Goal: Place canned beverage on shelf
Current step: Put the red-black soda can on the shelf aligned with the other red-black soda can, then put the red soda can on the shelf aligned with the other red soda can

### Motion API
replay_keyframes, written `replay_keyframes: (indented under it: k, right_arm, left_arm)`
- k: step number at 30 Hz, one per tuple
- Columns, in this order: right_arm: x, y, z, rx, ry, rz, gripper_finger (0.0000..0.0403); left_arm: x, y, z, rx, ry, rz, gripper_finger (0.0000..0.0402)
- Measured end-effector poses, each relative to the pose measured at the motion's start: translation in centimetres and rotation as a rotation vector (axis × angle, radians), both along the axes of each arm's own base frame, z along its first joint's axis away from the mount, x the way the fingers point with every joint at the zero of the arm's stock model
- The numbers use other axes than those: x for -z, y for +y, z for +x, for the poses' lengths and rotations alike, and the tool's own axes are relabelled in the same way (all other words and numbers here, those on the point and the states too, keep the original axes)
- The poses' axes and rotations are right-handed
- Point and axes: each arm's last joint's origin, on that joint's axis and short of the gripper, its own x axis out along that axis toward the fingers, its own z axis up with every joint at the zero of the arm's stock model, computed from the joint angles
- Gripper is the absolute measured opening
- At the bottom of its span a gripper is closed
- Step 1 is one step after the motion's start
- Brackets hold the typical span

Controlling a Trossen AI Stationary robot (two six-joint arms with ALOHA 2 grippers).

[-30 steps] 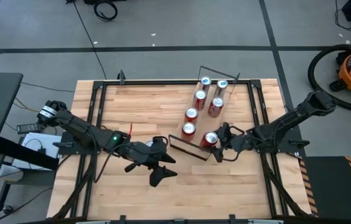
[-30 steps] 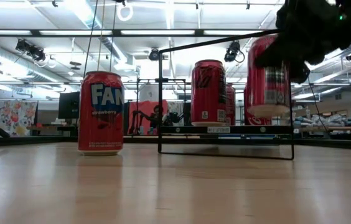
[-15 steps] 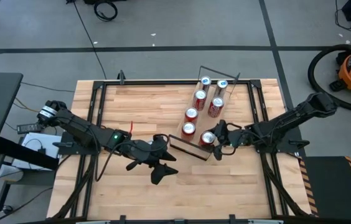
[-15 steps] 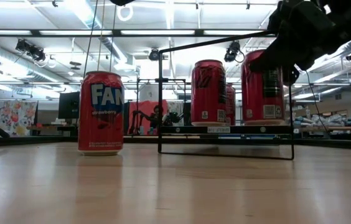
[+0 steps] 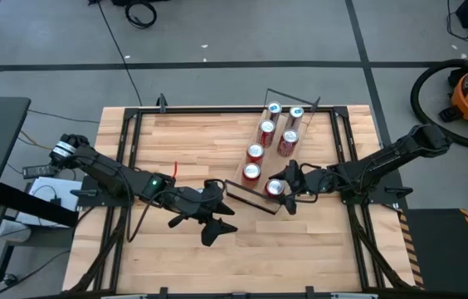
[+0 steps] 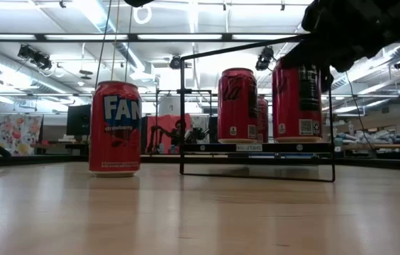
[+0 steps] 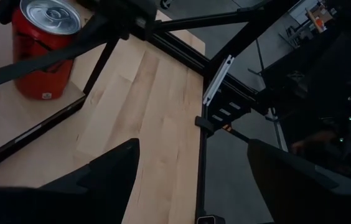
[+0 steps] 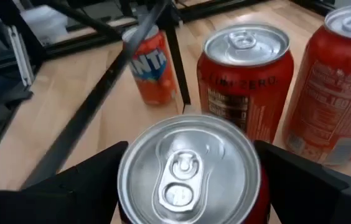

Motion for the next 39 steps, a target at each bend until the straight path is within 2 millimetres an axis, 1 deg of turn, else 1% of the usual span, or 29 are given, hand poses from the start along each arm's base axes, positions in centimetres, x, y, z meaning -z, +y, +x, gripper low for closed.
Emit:
replay_keyframes:
  k: [8, 11, 15, 21, 26, 28, 31, 35, 37, 39]
  right_arm:
    - [-0.3, -0.1, -0.1, 0.022, -0.016, -0.008, 0.0351]
    - [-0.5, -0.2, -0.2, 0.023, -0.024, -0.01, 0.0351]
    - [-1.3, -0.2, -0.3, 0.033, -0.048, -0.028, 0.0351]
    - [-4.1, -0.3, 0.0, 0.048, -0.085, -0.115, 0.0351]
    - [-6.6, -0.4, 0.1, 0.085, -0.079, -0.177, 0.0351]
    - [-7.6, -0.4, 0.2, 0.089, -0.092, -0.184, 0.0351]
    - [-8.9, -0.2, 0.4, 0.082, -0.123, -0.186, 0.0351]
    - [-10.7, 0.4, 0.3, 0.072, -0.119, -0.199, 0.0351]
    - [-11.4, 0.7, 0.1, 0.077, -0.092, -0.219, 0.035]
    - [-12.1, 1.1, -0.1, 0.08, -0.076, -0.234, 0.035]
  left_arm:
    - [0.3, 0.1, -0.1, 0.004, 0.028, 0.022, 0.0308]
    - [0.9, 0.2, -0.5, -0.003, 0.101, 0.037, 0.0308]
    - [1.8, 0.6, -1.3, -0.024, 0.22, 0.069, 0.0308]
    - [2.0, 0.7, -1.5, -0.016, 0.255, 0.103, 0.0308]
    - [3.2, 1.9, -2.3, -0.055, 0.417, 0.163, 0.0308]
    - [3.4, 2.3, -2.4, -0.084, 0.444, 0.171, 0.0308]
    - [2.8, 2.5, -2.3, -0.109, 0.426, 0.232, 0.0308]
    - [0.9, 2.7, -3.2, -0.133, 0.467, 0.421, 0.0308]
    - [0.7, 3.0, -3.7, -0.106, 0.515, 0.507, 0.0308]
    - [0.8, 3.2, -4.1, -0.087, 0.558, 0.541, 0.0308]
